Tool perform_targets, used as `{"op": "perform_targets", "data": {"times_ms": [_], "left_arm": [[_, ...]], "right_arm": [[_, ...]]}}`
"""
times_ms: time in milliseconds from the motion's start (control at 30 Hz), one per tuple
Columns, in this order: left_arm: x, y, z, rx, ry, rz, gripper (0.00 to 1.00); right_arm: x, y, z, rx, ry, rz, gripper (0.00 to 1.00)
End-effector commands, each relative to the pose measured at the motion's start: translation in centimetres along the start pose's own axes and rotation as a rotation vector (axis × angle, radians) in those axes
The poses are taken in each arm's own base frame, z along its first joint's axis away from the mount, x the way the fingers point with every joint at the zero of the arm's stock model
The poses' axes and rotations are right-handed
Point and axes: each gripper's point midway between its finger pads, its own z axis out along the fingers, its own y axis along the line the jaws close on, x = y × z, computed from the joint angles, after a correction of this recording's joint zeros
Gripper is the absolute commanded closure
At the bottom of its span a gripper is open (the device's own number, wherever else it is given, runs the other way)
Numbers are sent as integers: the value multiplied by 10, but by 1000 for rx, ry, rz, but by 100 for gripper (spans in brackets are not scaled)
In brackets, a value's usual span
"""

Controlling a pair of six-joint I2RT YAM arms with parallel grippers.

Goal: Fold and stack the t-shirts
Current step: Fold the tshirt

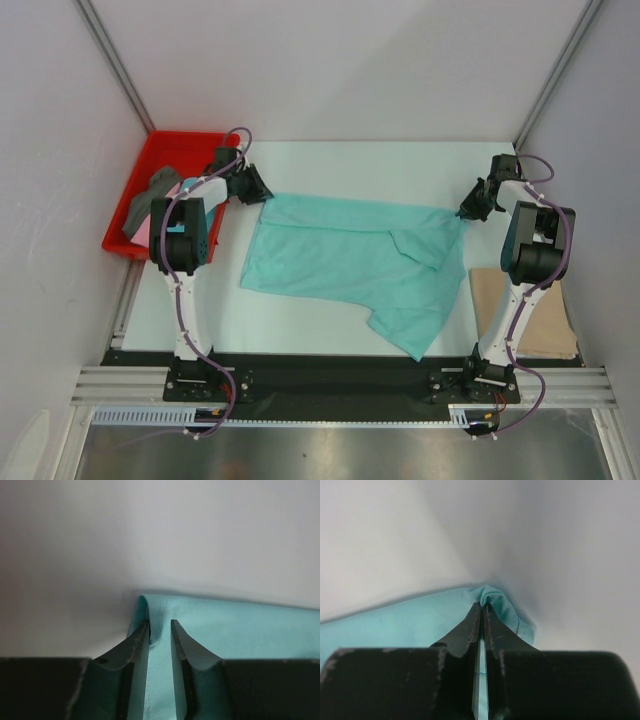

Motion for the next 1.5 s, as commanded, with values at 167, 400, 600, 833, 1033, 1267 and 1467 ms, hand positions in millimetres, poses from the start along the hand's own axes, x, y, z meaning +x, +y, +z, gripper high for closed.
{"op": "perform_targets", "data": {"times_ms": [167,400,600,833,1033,1267,1467], "left_arm": [[-23,-9,-9,-18,-64,56,100],[-43,-10,-13,-49,-126,69,100],[-53,-17,-16,-12,-147,59,100],[-47,-20,-17,12,-141,50,88],[-49,-21,-8,25,-132,41,100],[-61,-17,-7,-9,-171,30,100],[-59,-3,2,-88,-123,38,76]], "right_arm": [[-15,11,-8,-31,-43,-15,97],[-14,8,-7,-15,-41,-8,100],[-13,-2,-4,17,-38,-6,100],[-14,1,0,10,-34,-8,100],[-14,3,0,10,-32,-14,100],[-11,5,1,4,-23,4,100],[-7,-4,5,48,-4,-3,93]]}}
